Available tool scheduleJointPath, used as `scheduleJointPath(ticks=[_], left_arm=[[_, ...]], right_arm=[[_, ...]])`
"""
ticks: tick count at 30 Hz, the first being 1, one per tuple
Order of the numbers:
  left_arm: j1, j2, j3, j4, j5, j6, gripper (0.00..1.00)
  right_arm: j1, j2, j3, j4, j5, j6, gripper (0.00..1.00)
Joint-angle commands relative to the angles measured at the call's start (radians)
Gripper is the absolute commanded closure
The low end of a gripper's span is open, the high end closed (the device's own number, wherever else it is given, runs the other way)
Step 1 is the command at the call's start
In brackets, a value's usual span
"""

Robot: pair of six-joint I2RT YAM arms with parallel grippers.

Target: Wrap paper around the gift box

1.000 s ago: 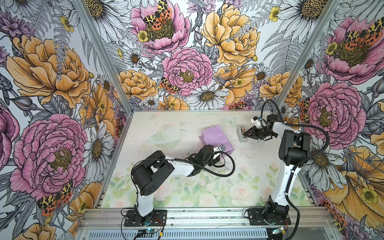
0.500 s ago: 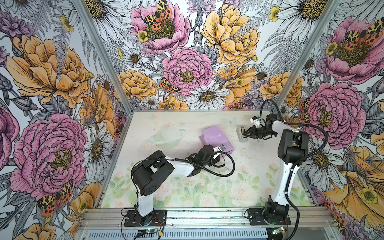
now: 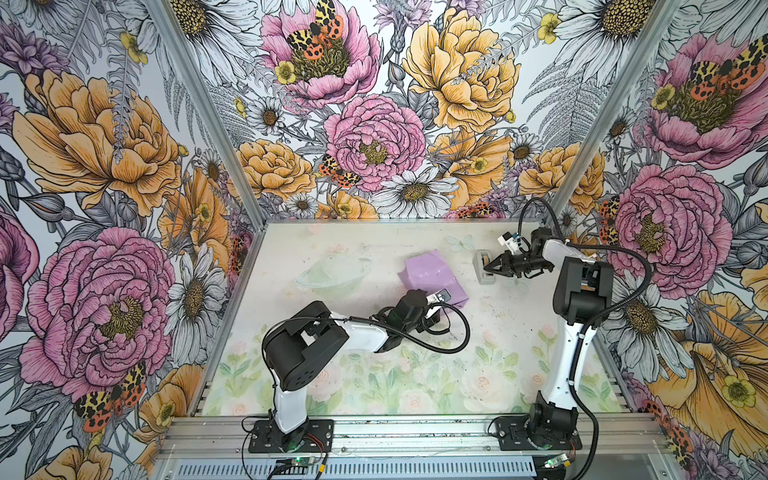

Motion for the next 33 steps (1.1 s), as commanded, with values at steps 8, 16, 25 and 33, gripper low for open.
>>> scheduleJointPath(ticks=[8, 16, 25, 33], left_arm=[[0.016, 0.052, -0.006, -0.131, 0.035, -0.028, 0.34], [0.016, 0.046, -0.008, -0.138, 0.032, -0.025, 0.35], [0.016, 0.05, -0.005, -0.137, 0.037, -0.025, 0.35], [0.016, 0.043, -0.012, -0.137, 0.035, -0.028, 0.35]], right_arm=[[-0.007, 0.016, 0.016, -0.031, -0.041, -0.025, 0.99], [-0.021, -0.101, -0.019, -0.026, -0.095, 0.007, 1.0], [-0.031, -0.186, -0.069, -0.019, -0.062, 0.057, 1.0], [-0.034, -0.262, -0.165, 0.02, -0.072, 0.104, 1.0]])
